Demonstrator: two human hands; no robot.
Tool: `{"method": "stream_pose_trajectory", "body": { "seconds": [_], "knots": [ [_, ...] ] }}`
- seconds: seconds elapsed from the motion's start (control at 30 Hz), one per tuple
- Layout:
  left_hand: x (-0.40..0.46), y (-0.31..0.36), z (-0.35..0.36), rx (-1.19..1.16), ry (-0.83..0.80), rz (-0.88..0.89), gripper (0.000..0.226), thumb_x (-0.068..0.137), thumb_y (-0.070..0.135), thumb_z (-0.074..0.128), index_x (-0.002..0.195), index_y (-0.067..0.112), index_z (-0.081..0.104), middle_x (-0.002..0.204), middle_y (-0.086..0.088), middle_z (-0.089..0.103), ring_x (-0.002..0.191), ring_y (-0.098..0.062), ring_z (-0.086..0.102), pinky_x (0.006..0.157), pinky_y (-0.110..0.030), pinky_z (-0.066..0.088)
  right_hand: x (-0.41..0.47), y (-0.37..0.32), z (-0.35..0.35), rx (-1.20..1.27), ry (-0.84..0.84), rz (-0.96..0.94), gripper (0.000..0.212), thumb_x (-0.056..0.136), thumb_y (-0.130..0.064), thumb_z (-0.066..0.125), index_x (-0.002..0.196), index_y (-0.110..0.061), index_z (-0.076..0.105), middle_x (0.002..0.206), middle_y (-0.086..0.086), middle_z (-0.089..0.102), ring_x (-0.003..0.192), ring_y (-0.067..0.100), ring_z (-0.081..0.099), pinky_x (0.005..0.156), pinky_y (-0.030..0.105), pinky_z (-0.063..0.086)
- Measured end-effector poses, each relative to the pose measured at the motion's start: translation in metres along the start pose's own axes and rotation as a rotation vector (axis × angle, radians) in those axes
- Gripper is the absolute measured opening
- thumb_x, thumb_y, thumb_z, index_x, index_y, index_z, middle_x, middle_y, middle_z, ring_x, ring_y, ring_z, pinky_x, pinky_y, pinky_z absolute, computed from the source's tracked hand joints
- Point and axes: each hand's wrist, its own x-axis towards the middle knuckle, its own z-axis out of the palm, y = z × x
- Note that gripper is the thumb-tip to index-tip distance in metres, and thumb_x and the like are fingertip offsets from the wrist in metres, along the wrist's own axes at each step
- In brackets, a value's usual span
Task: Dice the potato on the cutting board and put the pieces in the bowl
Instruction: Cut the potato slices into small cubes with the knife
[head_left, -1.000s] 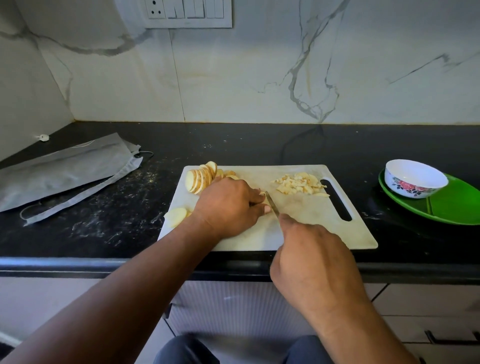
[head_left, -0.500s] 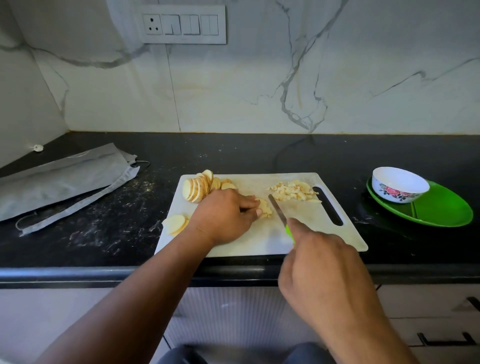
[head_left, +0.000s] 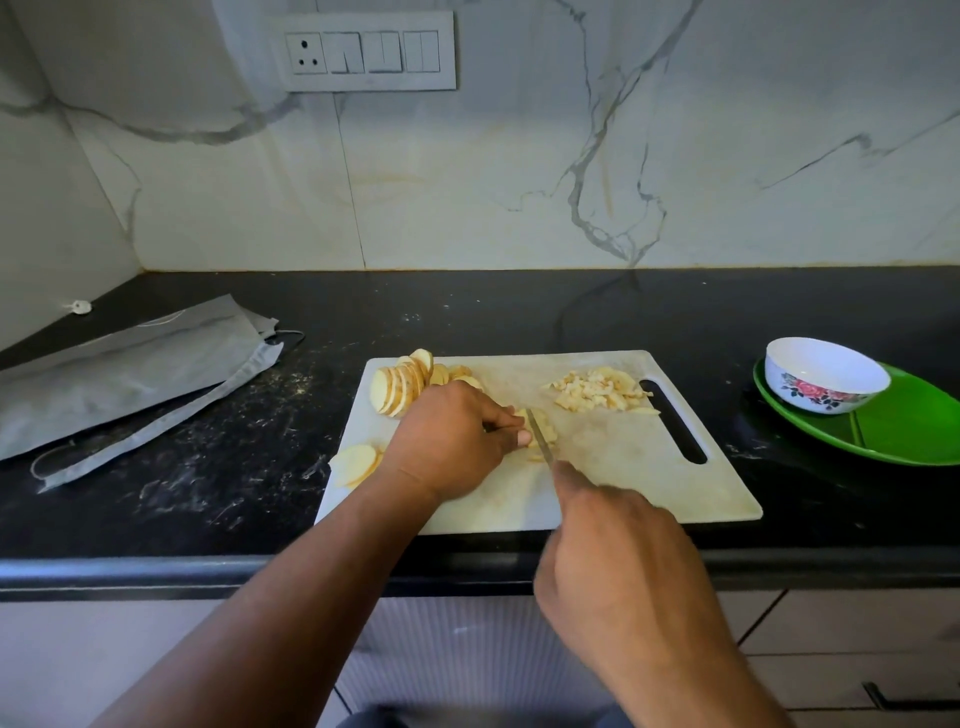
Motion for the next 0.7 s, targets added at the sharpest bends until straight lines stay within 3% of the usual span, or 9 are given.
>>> {"method": "stream_pose_trajectory", "body": {
  "seconds": [0.07,0.17,0.3,0.5,0.7],
  "knots": [
    [0.001,0.0,0.0,0.006,-0.002,-0.002,0.021,0.09,0.041,0.079,0.108,0.032,0.081,0.113,0.02,0.076,0.091,0.009,0.061,0.074,0.001,0.035,-0.016,0.003,-0.004,0.011,-0.043,0.004,0.059,0.094,-0.032,0.046,0.149,-0.03,0.024,0.09,-0.008,0.056,0.079,0.01,0.056,0.064,0.018,0.041],
    [0.0,0.001,0.0,-0.017,0.008,-0.018,0.02,0.088,0.041,0.08,0.105,0.031,0.082,0.109,0.02,0.076,0.089,0.007,0.063,0.071,0.0,0.036,-0.029,0.004,-0.016,0.015,-0.094,0.025,0.065,0.095,-0.035,0.042,0.153,-0.032,0.015,0.113,-0.009,0.061,0.104,0.011,0.06,0.083,0.023,0.047],
    [-0.001,0.002,0.0,-0.092,0.059,-0.062,0.01,0.081,0.04,0.086,0.087,0.033,0.083,0.087,0.022,0.075,0.08,0.014,0.062,0.061,0.003,0.04,-0.022,0.003,-0.024,-0.021,0.003,-0.002,0.06,0.096,-0.035,0.042,0.152,-0.031,0.022,0.098,-0.008,0.059,0.079,0.009,0.047,0.065,0.018,0.034],
    [-0.008,0.002,-0.004,-0.034,0.04,-0.027,0.007,0.092,0.035,0.078,0.097,0.034,0.083,0.096,0.02,0.077,0.091,0.002,0.068,0.085,-0.02,0.055,0.019,-0.007,0.0,-0.055,0.114,0.026,0.05,0.093,-0.029,0.049,0.143,-0.027,0.043,0.105,-0.004,0.067,0.091,0.013,0.065,0.063,0.017,0.036],
    [-0.003,0.001,-0.004,-0.048,0.037,-0.06,0.01,0.09,0.035,0.08,0.099,0.032,0.083,0.095,0.017,0.078,0.09,0.001,0.068,0.076,-0.01,0.05,0.017,-0.008,0.012,-0.012,0.074,0.033,0.053,0.091,-0.028,0.051,0.143,-0.025,0.04,0.083,-0.007,0.056,0.071,0.011,0.056,0.059,0.017,0.041]
  ]
}}
